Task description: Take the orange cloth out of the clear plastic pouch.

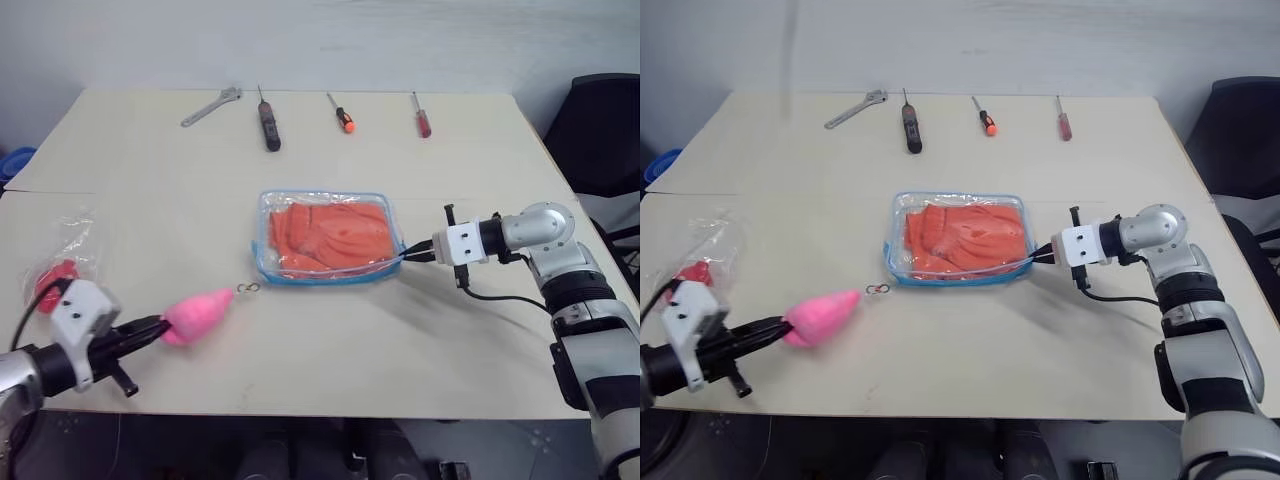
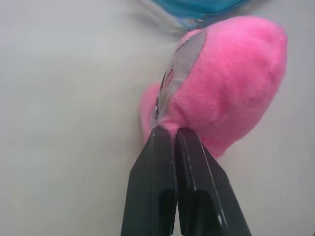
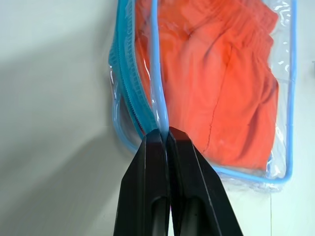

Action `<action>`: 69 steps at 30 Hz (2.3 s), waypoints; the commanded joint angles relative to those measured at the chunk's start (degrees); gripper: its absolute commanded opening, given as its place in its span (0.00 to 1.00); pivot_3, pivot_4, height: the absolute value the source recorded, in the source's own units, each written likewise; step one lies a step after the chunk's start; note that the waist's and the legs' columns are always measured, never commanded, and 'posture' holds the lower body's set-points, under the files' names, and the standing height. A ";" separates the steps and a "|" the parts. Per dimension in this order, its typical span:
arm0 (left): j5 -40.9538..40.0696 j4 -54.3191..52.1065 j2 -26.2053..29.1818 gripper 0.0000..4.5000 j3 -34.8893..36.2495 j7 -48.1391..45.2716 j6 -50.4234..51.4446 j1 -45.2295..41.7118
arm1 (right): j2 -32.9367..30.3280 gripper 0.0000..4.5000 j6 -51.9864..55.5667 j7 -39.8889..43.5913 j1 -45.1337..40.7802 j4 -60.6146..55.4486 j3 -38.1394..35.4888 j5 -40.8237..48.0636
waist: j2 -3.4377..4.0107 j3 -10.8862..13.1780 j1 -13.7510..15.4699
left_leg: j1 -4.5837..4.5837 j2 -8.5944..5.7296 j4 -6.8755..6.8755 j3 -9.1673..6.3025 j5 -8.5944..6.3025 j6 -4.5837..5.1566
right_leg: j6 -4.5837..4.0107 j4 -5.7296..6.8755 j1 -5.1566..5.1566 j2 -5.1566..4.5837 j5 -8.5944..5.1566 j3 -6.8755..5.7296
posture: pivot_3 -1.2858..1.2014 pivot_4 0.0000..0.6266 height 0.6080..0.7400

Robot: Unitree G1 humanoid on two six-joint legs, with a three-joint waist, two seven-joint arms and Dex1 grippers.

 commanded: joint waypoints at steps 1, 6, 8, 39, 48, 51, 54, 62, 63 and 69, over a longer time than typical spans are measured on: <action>-0.69 2.40 0.50 0.00 2.55 1.32 -1.37 -0.40 | 0.79 0.01 -0.98 -1.38 -2.16 1.31 -0.99 0.07 | 0.00 0.00 0.10 | 0.00 0.00 0.00 0.00 0.00 0.01 | 0.00 0.00 0.01 -0.01 0.00 0.00 | 0.52 0.24 1.00; -0.43 1.79 -0.67 0.00 -3.07 2.22 -2.09 -1.11 | 1.79 0.01 3.08 -1.90 -1.98 0.41 -1.48 0.86 | 0.00 0.00 -0.09 | 0.00 0.00 -0.03 0.00 -0.02 0.01 | 0.00 0.00 0.01 -0.02 0.00 0.00 | 0.52 0.24 1.00; -0.26 2.60 -1.04 0.10 -4.49 3.06 -2.10 -1.90 | 1.74 0.10 4.91 -1.46 -1.37 -0.34 -2.03 1.86 | 0.01 0.00 -0.23 | -0.01 0.00 -0.06 0.00 -0.02 0.01 | 0.00 0.00 -0.01 -0.02 0.00 0.00 | 0.52 0.24 1.00; 21.46 19.01 6.41 0.52 -46.31 5.73 -24.81 -39.91 | -5.10 0.90 65.16 -8.18 33.29 -66.80 -9.20 26.73 | 0.26 -0.10 0.55 | -0.04 -0.08 -0.20 -0.04 0.00 -0.02 | 0.04 -0.05 -0.06 0.04 0.04 0.01 | 0.52 0.24 1.00; 21.14 19.60 2.77 0.40 -45.38 4.26 -26.03 -38.41 | -4.86 0.92 65.00 -10.80 36.49 -68.99 -8.84 26.13 | 0.26 -0.10 0.73 | -0.10 -0.08 -0.15 -0.04 -0.05 0.06 | 0.08 -0.04 -0.06 0.03 0.06 0.00 | 0.52 0.24 1.00; 19.99 19.55 1.44 0.19 -44.69 4.13 -25.57 -37.85 | -5.02 0.92 64.57 -11.18 36.77 -68.79 -9.02 25.86 | 0.26 -0.10 0.96 | -0.08 -0.08 -0.07 -0.04 -0.04 0.06 | 0.08 -0.06 -0.06 0.03 0.06 0.00 | 0.52 0.24 1.00; 18.69 18.89 -0.08 0.00 -43.84 4.36 -23.99 -37.50 | -5.41 0.92 63.80 -11.22 37.14 -68.54 -9.01 25.37 | 0.26 -0.10 1.21 | -0.08 -0.07 -0.01 -0.04 -0.04 0.05 | 0.08 -0.03 -0.05 0.03 0.06 0.00 | 0.52 0.24 1.00; 12.61 16.30 -6.54 0.00 -38.71 8.44 -15.09 -36.82 | -5.25 0.92 59.42 -11.04 37.45 -66.24 -7.30 21.52 | 0.25 -0.10 1.63 | -0.09 -0.08 0.03 -0.04 -0.04 0.06 | 0.09 -0.01 -0.04 0.03 0.07 0.02 | 0.52 0.24 1.00; 11.61 16.08 -7.38 0.00 -37.82 9.03 -14.07 -36.83 | -5.06 0.88 57.81 -10.93 37.06 -65.25 -6.64 20.21 | 0.25 -0.10 1.64 | -0.08 -0.08 0.03 -0.03 -0.04 0.06 | 0.09 0.00 -0.04 0.03 0.07 0.02 | 0.52 0.24 1.00; 8.19 14.30 -9.71 0.00 -35.36 10.62 -10.36 -36.30 | -0.50 0.50 49.92 -14.15 31.42 -57.92 -3.52 13.35 | 0.24 -0.10 1.16 | -0.05 -0.08 0.04 0.00 -0.03 0.03 | 0.10 0.01 -0.04 0.04 0.08 0.04 | 0.52 0.24 1.00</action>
